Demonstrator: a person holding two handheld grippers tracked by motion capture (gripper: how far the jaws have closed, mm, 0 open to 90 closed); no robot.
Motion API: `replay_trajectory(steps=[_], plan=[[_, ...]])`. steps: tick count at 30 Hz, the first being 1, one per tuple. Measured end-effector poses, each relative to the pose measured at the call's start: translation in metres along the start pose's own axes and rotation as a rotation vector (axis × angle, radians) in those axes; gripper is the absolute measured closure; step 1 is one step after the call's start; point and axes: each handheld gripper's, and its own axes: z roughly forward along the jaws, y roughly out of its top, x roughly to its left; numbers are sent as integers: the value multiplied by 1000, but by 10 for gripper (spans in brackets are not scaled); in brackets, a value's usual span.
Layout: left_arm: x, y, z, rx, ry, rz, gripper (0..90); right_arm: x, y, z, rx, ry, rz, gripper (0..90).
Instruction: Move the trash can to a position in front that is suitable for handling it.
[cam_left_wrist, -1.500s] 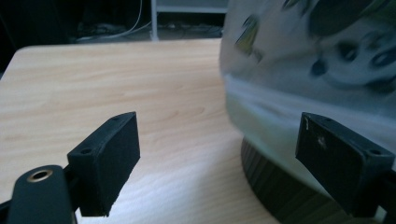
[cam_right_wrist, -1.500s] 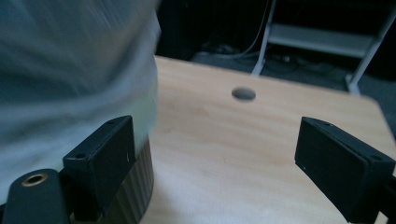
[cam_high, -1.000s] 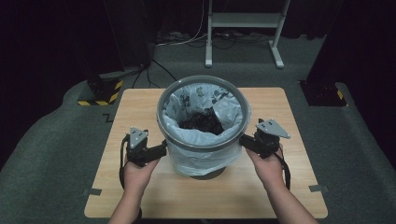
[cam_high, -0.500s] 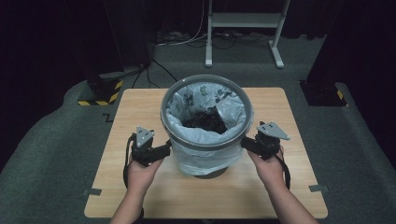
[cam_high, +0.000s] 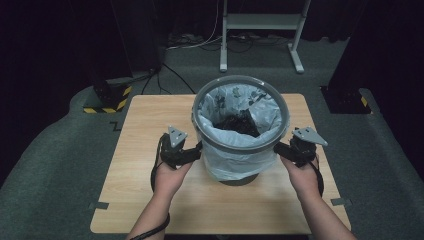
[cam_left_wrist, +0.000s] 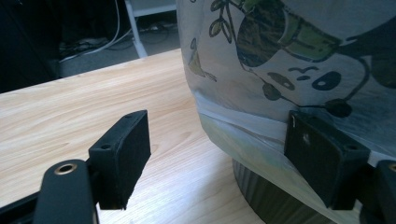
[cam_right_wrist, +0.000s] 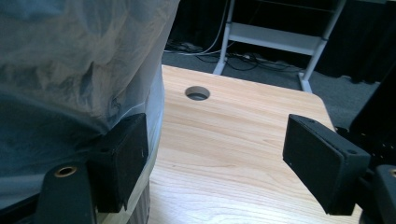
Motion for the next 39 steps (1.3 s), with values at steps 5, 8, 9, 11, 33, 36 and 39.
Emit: replay_trajectory(steps=[5,8,9,11,33,36,39], plan=[[-2,5,8,3,-15,-2,227,-9,-2,1,1,-10,13,223],[-3,7,11,10,-23,-9,226,-11,-2,0,-1,-13,18,222],[-3,7,12,10,-22,-7,226,-12,-3,0,-3,-15,14,220],[-4,8,14,9,-30,-20,226,-13,-3,-1,-4,-19,14,213],[20,-15,-18,27,-42,-51,154,-34,-4,-30,-38,-7,7,184],[27,-27,-23,57,-38,-42,154,-34,-9,-33,-29,-1,3,183],[35,-43,-23,97,-45,-66,152,-33,-17,-35,-13,8,4,182]])
